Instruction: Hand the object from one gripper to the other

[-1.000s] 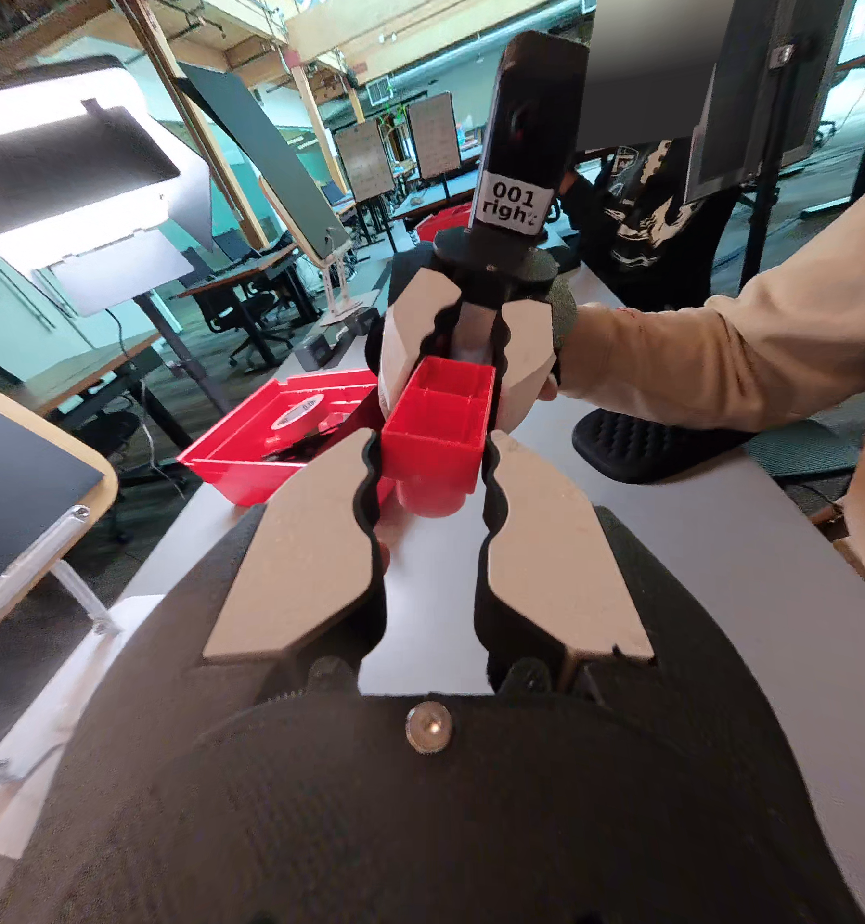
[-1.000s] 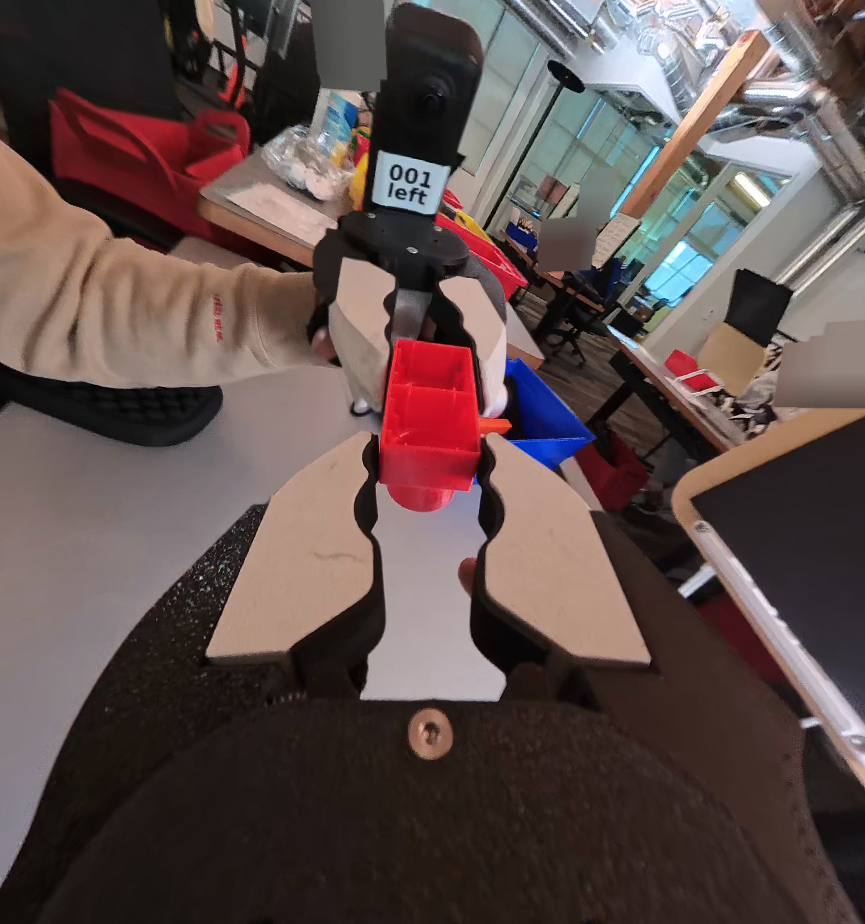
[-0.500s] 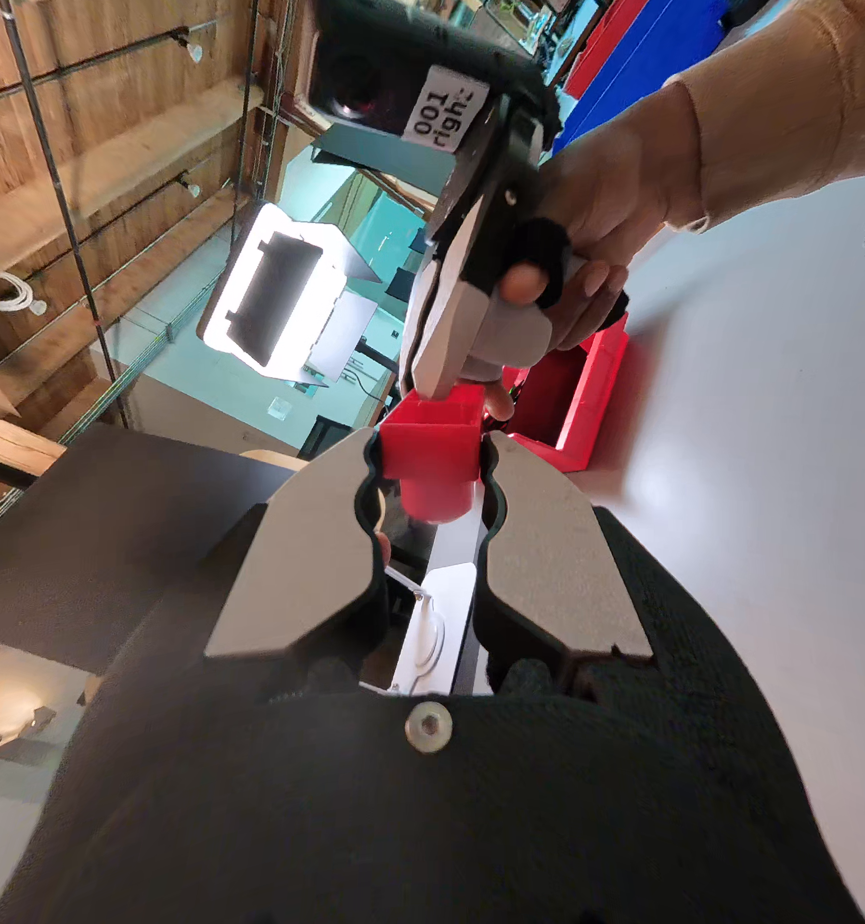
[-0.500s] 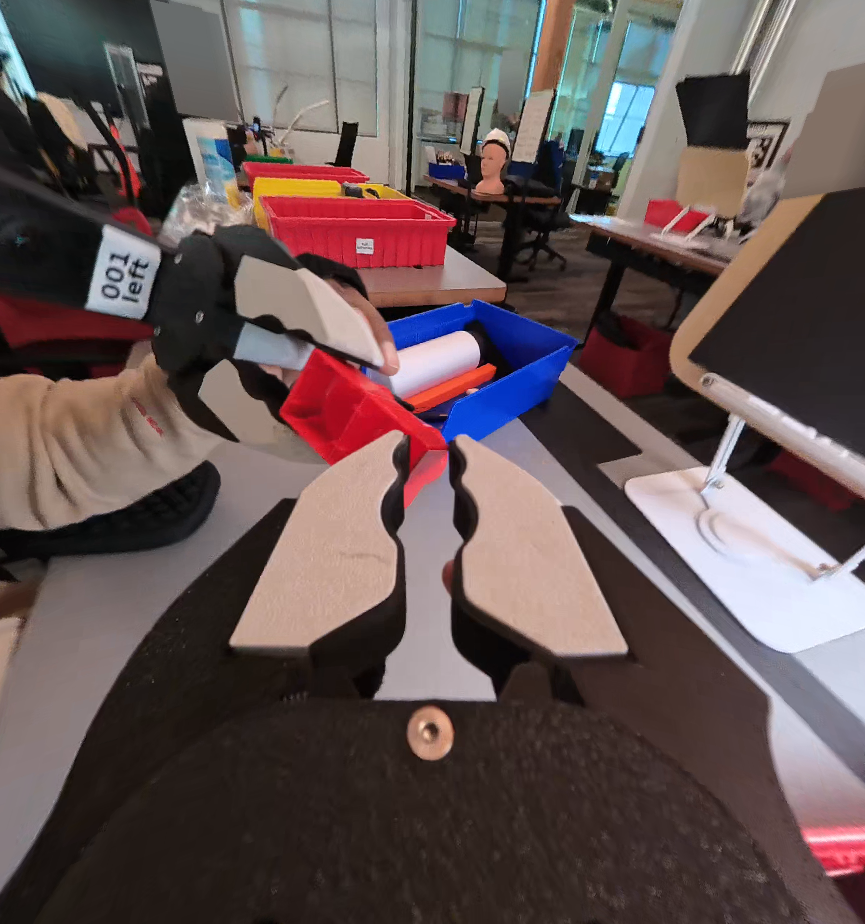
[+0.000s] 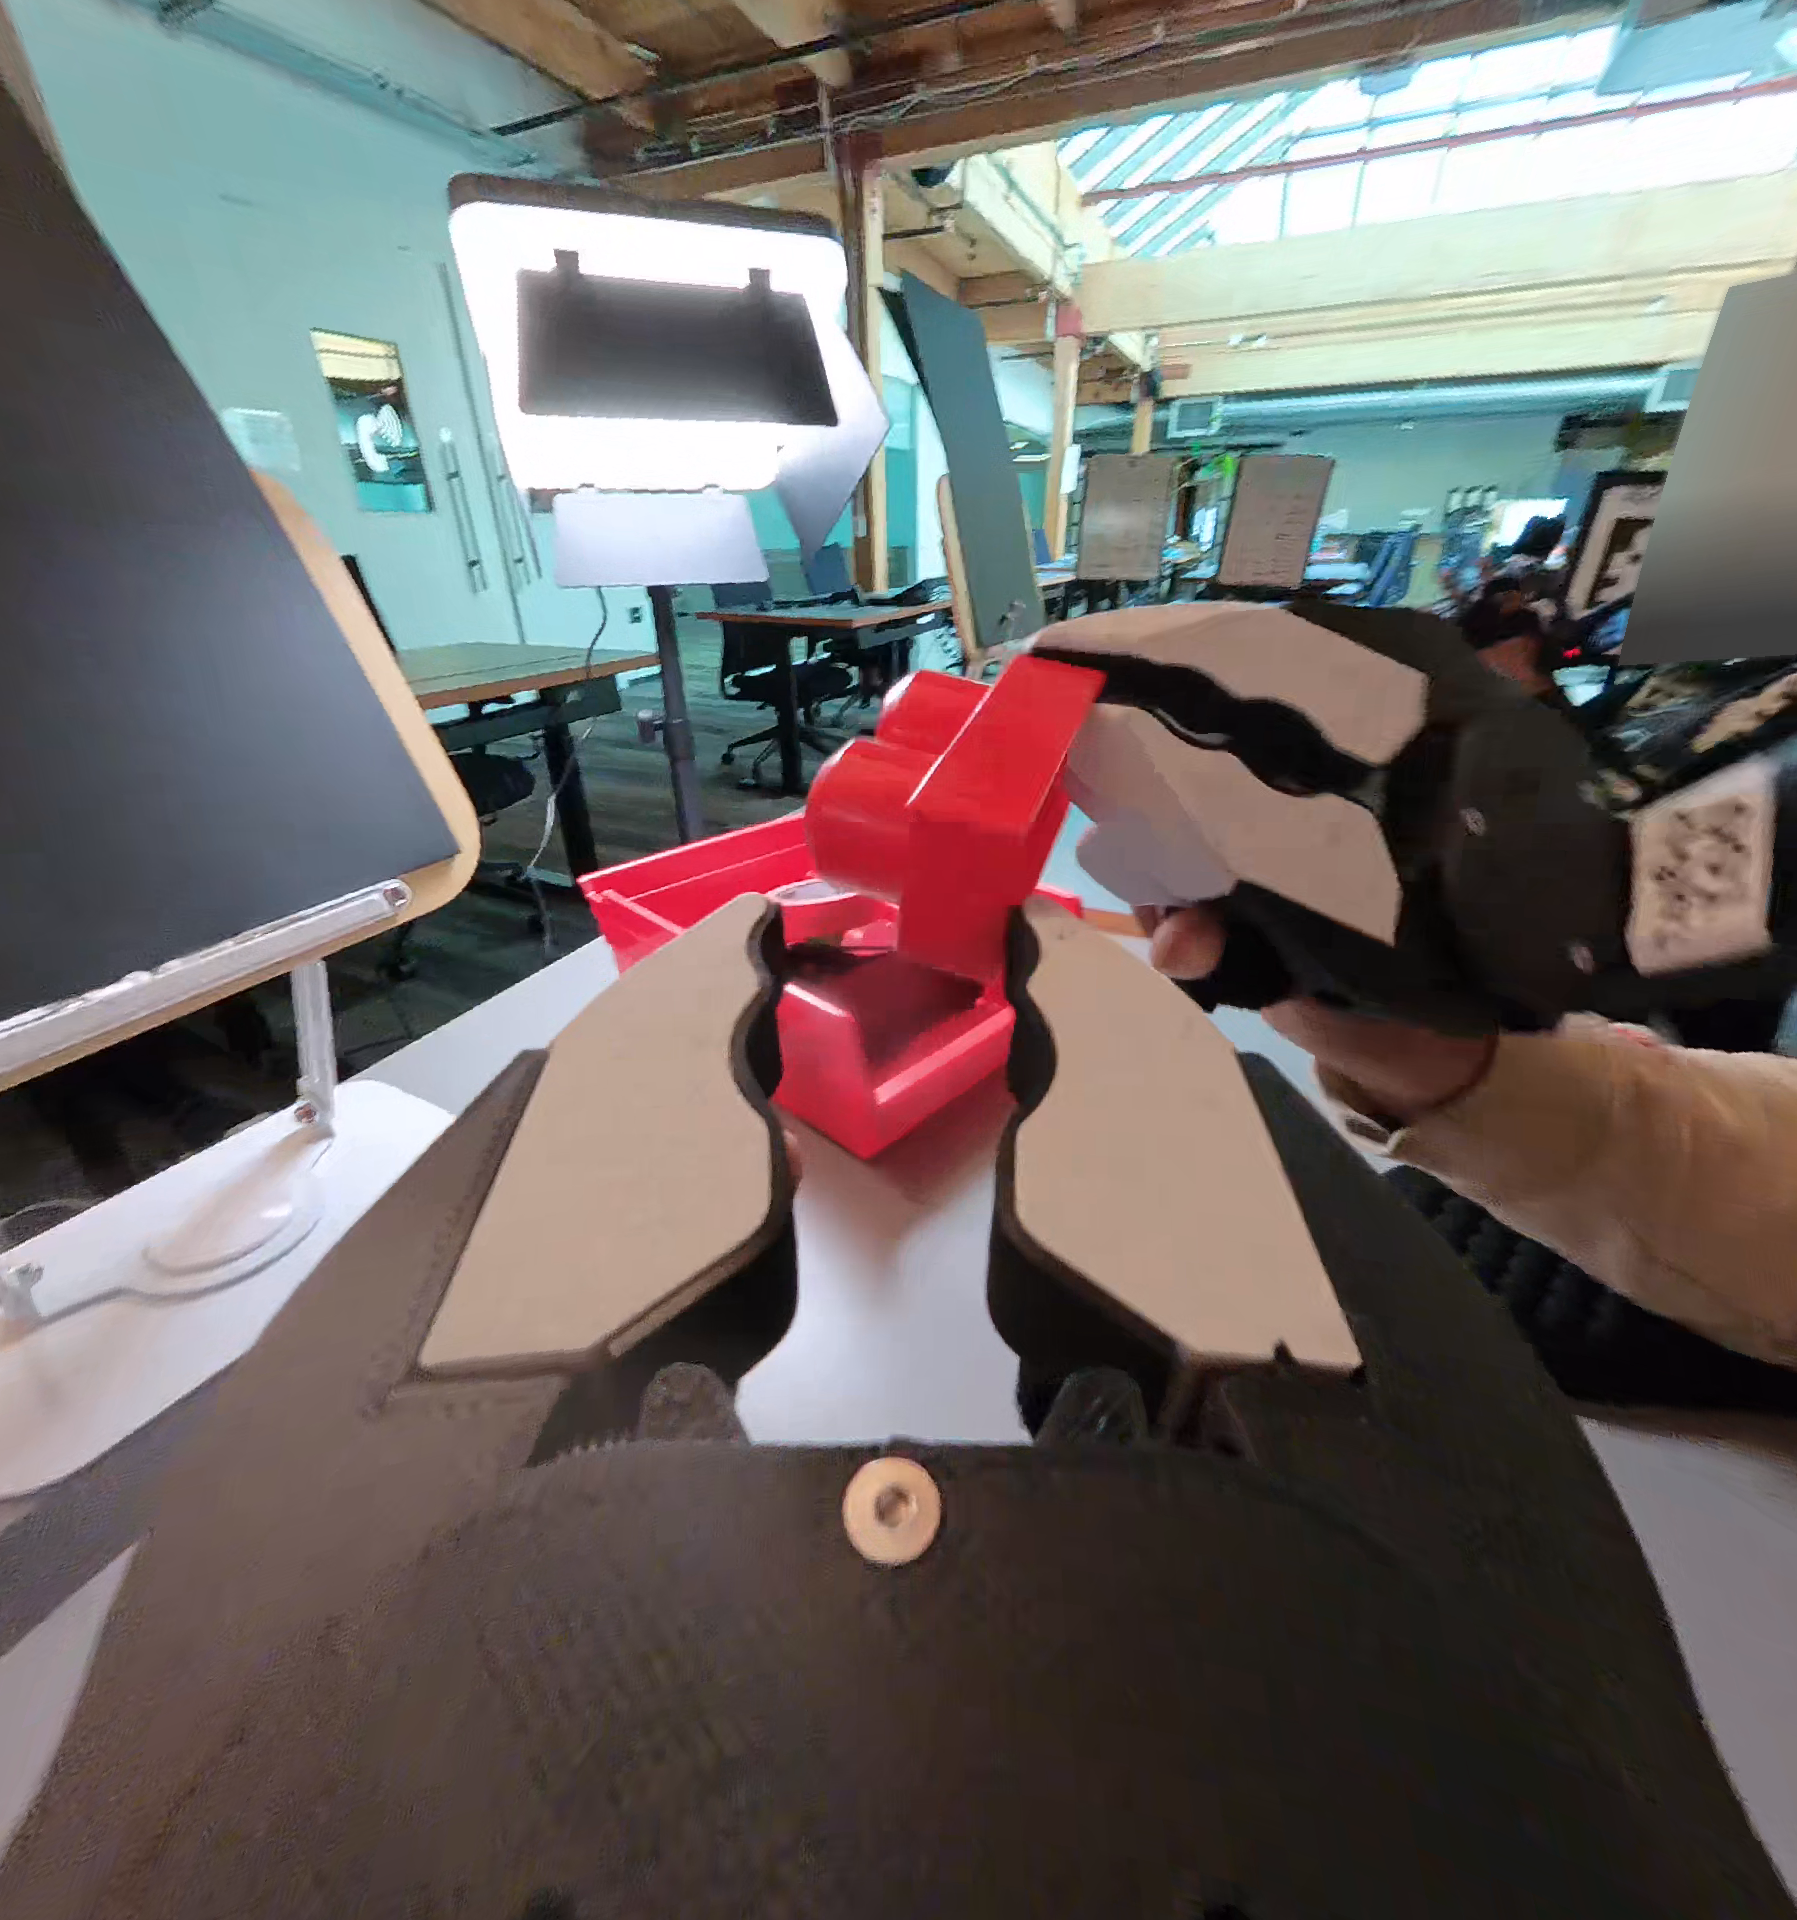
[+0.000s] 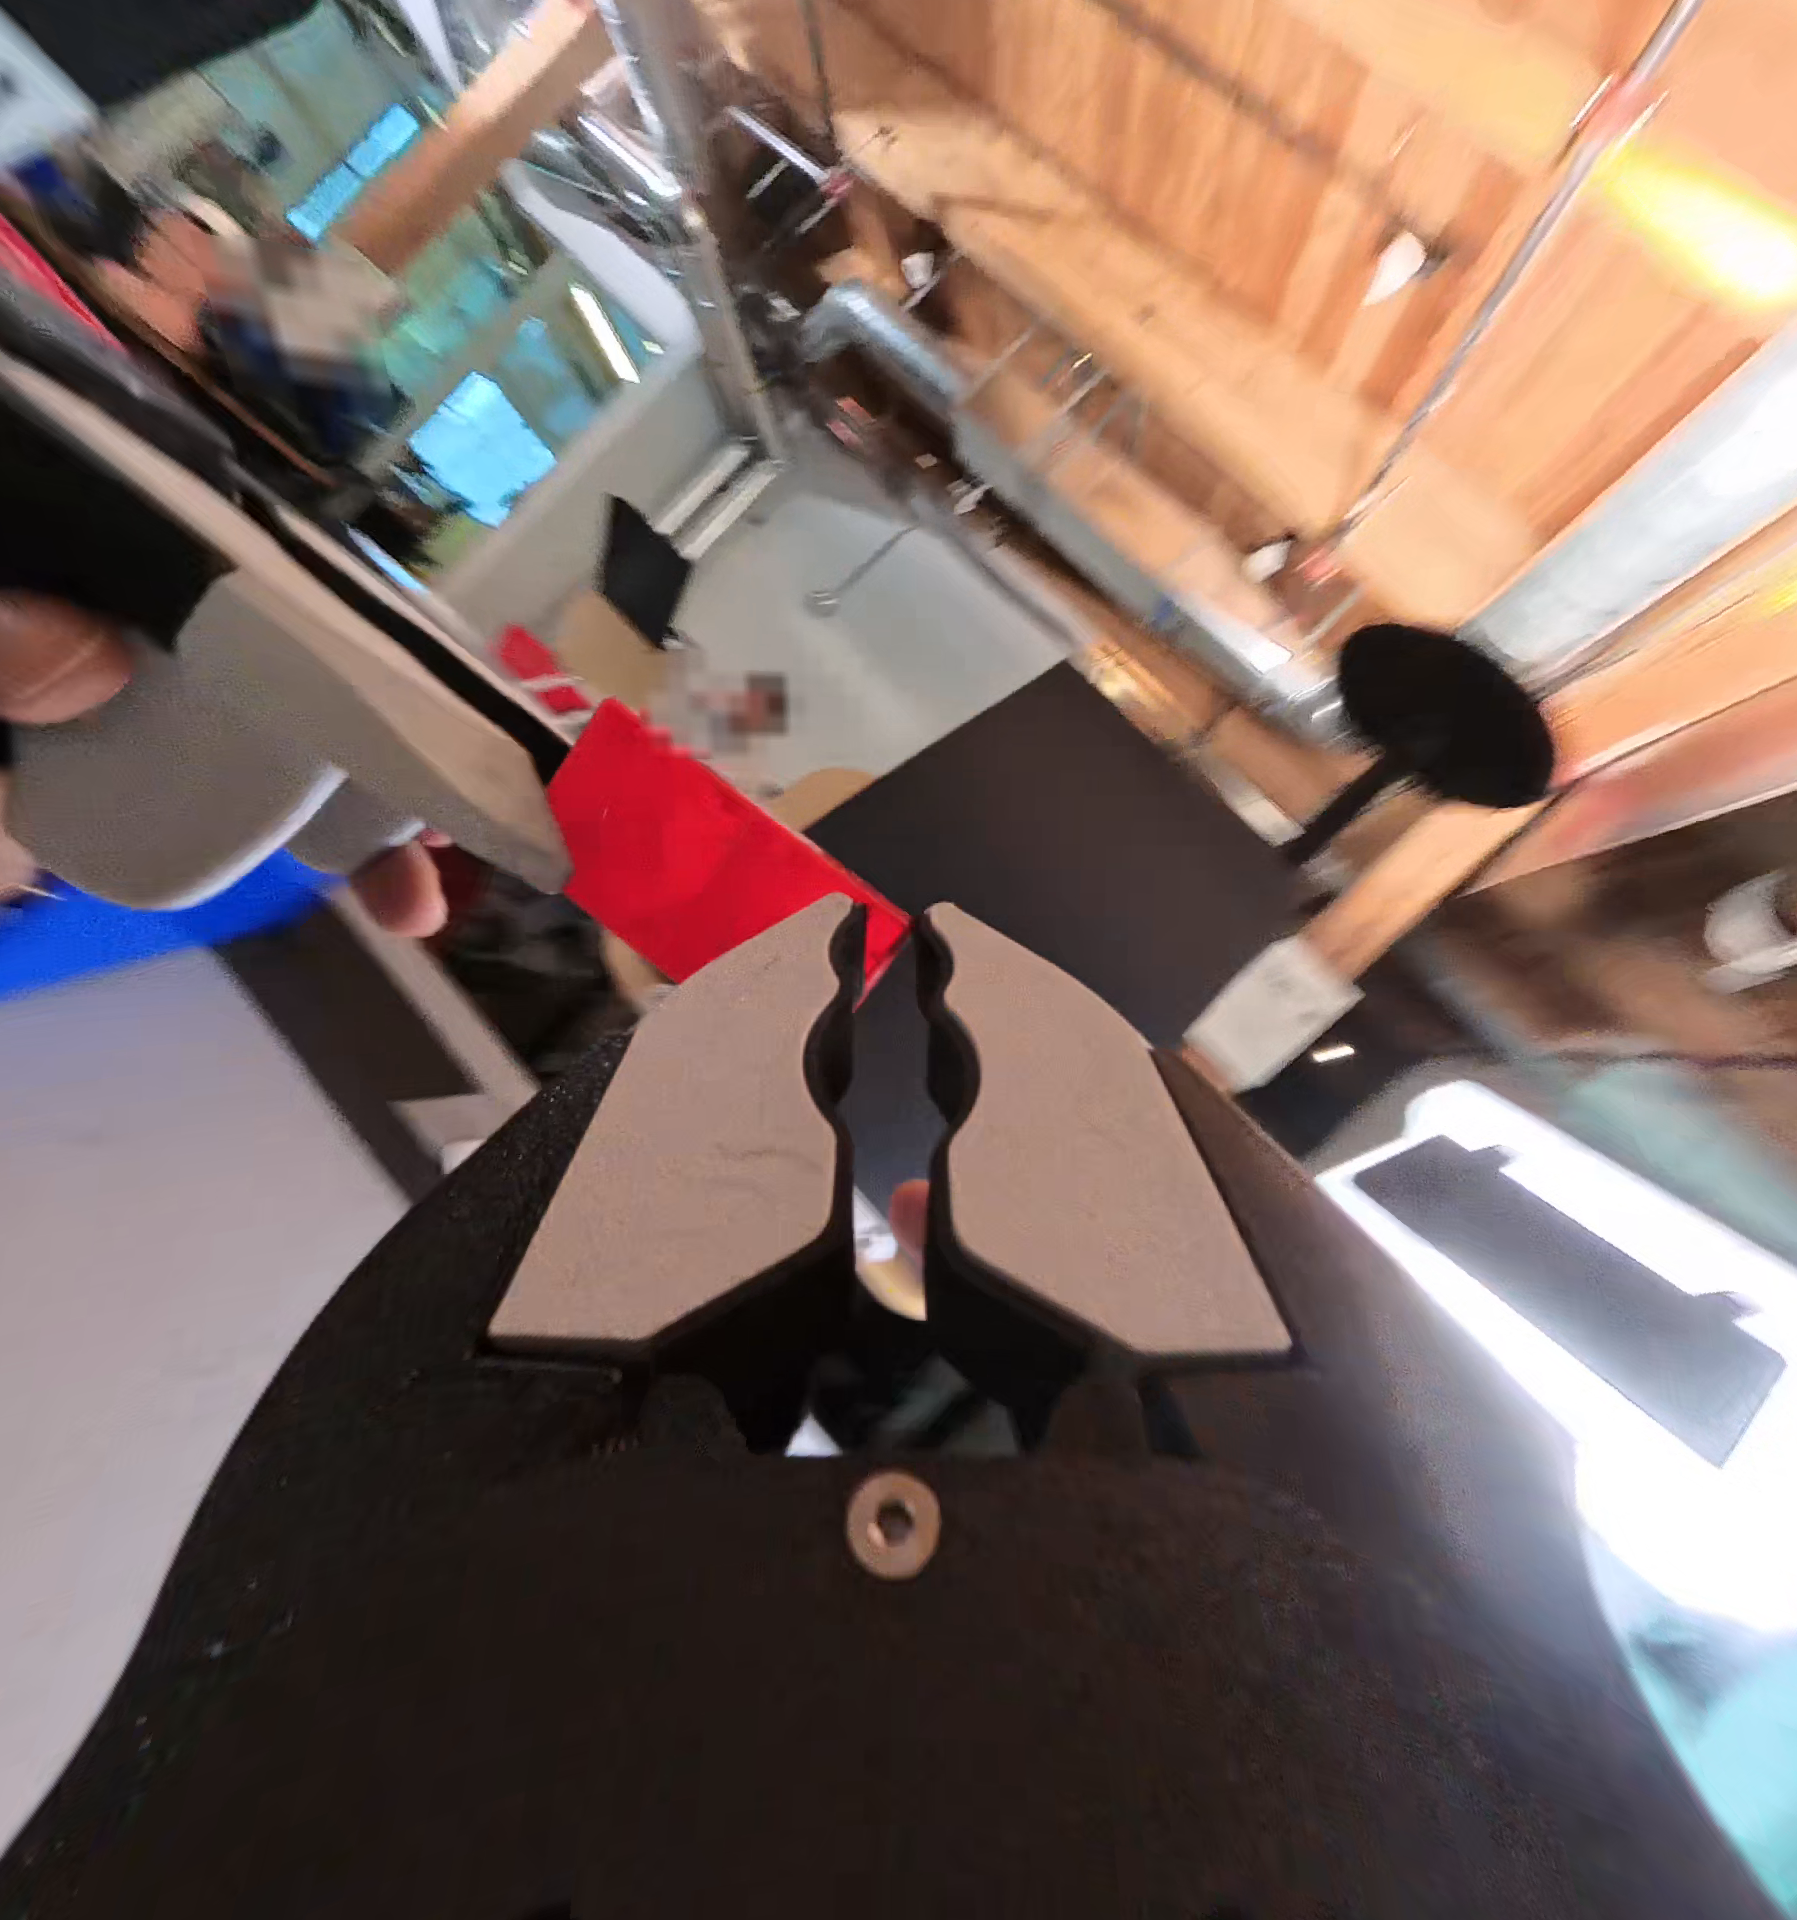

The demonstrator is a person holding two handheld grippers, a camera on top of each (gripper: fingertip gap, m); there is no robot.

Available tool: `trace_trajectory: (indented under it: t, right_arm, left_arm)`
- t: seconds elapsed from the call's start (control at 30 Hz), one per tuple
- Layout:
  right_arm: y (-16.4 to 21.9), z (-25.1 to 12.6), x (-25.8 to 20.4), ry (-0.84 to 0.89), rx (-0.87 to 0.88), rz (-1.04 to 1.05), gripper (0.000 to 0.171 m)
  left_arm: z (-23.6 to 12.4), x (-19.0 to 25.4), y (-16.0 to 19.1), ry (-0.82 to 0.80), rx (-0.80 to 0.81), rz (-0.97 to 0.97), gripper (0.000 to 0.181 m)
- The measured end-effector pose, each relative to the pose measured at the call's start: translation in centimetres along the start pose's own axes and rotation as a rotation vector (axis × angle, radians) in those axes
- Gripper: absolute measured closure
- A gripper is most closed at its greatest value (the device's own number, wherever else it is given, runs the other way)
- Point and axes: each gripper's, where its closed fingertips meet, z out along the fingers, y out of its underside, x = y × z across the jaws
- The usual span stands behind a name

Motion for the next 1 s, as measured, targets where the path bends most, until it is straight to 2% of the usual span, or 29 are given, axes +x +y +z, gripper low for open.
trace_trajectory:
  t: [0.07, 0.1, 0.17, 0.23, 0.3, 0.4, 0.47, 0.5, 0.6, 0.67, 0.7, 0.77, 0.8, 0.87, 1.0]
  right_arm:
    - [-0.5, -0.1, -1.0, 0.063, 0.025, -0.18, 0.162]
    - [-0.6, 0.0, -1.7, 0.067, 0.03, -0.216, 0.161]
    - [-0.6, 0.1, -2.9, 0.036, 0.041, -0.234, 0.159]
    - [0.3, 0.5, -4.4, -0.068, 0.01, -0.214, 0.157]
    - [1.6, 0.5, -6.1, -0.272, -0.039, -0.078, 0.161]
    - [1.6, 0.2, -5.5, -0.457, -0.095, 0.337, 0.135]
    - [1.6, -0.2, -5.2, -0.568, -0.126, 0.525, 0.117]
    - [1.9, -0.4, -5.2, -0.595, -0.141, 0.526, 0.112]
    - [3.6, -1.0, -7.7, -0.672, -0.242, 0.359, 0.105]
    - [4.9, -1.3, -10.2, -0.726, -0.327, 0.267, 0.109]
    - [5.4, -1.5, -10.9, -0.739, -0.333, 0.221, 0.119]
    - [5.9, -1.3, -10.7, -0.733, -0.312, 0.222, 0.12]
    - [6.5, -0.9, -9.8, -0.693, -0.326, 0.23, 0.12]
    - [8.9, -0.5, -6.9, -0.606, -0.363, 0.222, 0.12]
    - [18.9, 0.0, 1.9, -0.301, -0.607, 0.245, 0.12]
  left_arm:
    - [0.1, -0.6, 0.7, -0.058, -0.027, 0.054, 0.159]
    - [0.2, -1.1, 0.9, -0.104, -0.034, 0.092, 0.161]
    - [-0.1, -2.6, 1.2, -0.216, -0.045, 0.152, 0.168]
    - [-0.7, -4.3, 1.4, -0.321, -0.068, 0.257, 0.17]
    - [-1.6, -5.8, 1.5, -0.405, -0.092, 0.438, 0.169]
    - [-2.3, -5.8, 1.2, -0.45, -0.097, 0.812, 0.17]
    - [-1.8, -4.5, 2.0, -0.413, -0.134, 1.021, 0.171]
    - [-1.4, -3.8, 2.4, -0.4, -0.146, 1.092, 0.171]
    - [0.2, -1.0, 4.1, -0.312, -0.171, 1.232, 0.171]
    - [0.7, 0.6, 4.9, -0.25, -0.167, 1.303, 0.17]
    - [0.8, 0.7, 5.2, -0.242, -0.182, 1.322, 0.169]
    - [0.6, -0.2, 5.5, -0.224, -0.189, 1.217, 0.161]
    - [0.4, -1.1, 5.4, -0.222, -0.19, 1.088, 0.151]
    - [-0.4, -3.5, 4.9, -0.226, -0.185, 0.816, 0.144]
    - [-2.7, -8.1, 3.1, -0.281, -0.115, 0.433, 0.145]
